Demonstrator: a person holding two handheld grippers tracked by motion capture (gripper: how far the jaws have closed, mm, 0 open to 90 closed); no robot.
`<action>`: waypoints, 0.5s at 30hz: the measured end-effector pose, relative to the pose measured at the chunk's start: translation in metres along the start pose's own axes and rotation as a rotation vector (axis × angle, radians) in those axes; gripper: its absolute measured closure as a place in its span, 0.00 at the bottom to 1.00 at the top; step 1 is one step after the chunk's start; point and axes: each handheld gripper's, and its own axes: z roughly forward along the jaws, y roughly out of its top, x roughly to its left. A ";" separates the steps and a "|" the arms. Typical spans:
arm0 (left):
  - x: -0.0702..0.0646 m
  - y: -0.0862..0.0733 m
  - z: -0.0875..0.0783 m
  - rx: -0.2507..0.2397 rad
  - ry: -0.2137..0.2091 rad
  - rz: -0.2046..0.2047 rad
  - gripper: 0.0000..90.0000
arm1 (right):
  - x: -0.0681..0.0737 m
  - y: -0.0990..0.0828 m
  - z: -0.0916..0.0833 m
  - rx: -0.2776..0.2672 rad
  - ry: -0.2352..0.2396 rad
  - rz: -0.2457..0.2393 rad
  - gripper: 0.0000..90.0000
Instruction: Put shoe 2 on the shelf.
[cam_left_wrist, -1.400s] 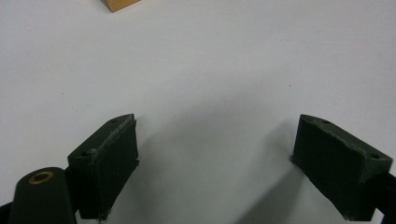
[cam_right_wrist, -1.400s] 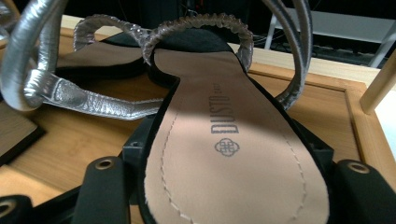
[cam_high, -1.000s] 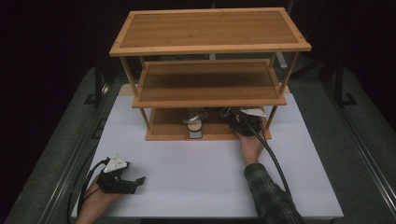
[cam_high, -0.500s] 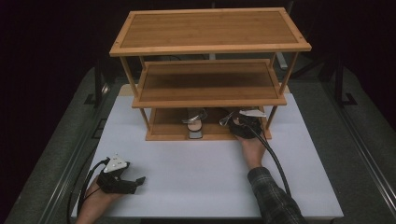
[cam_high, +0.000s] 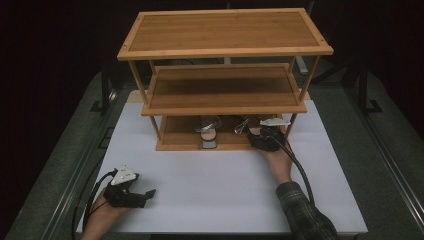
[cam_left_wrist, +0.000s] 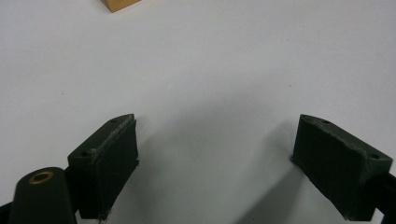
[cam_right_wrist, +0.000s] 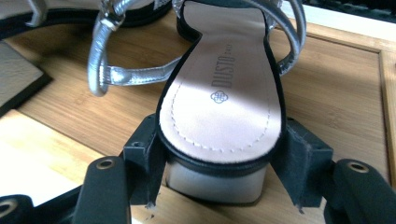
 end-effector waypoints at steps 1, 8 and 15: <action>0.000 0.000 0.000 0.000 0.000 0.001 0.15 | -0.001 0.000 -0.001 0.001 0.007 0.000 0.44; 0.000 0.000 0.000 0.001 0.000 0.001 0.15 | -0.001 -0.001 -0.003 0.007 0.017 0.011 0.45; 0.000 0.000 0.000 0.001 0.000 -0.001 0.15 | 0.001 0.001 -0.005 0.015 -0.002 0.019 0.45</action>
